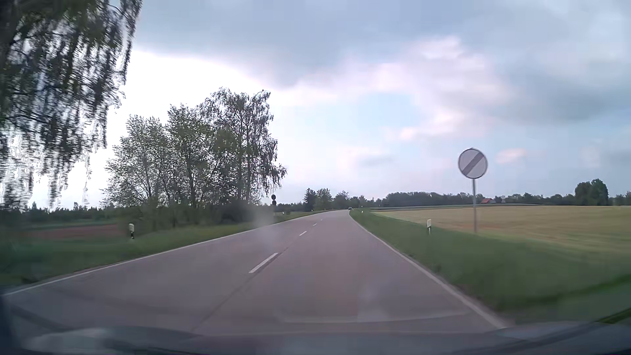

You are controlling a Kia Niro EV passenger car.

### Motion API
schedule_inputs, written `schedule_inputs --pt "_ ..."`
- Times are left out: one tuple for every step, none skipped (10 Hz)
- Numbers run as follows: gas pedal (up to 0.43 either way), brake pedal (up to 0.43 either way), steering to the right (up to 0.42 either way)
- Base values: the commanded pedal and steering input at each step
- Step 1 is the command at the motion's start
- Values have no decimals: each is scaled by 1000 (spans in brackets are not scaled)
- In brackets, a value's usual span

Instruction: Follow the waypoints while adhering to traffic rules and regulations

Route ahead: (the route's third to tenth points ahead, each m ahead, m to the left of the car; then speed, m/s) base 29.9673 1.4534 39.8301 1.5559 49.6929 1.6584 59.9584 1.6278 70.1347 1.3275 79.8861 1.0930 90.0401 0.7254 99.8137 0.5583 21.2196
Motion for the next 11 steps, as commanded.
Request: schedule_inputs --pt "409 0 0" --pt "409 0 0" --pt "409 0 0" --pt "409 0 0" --pt "398 0 0" --pt "398 0 0" --pt "398 0 0" --pt "398 0 0" --pt "378 0 0" --pt "378 0 0" --pt "370 0 0"
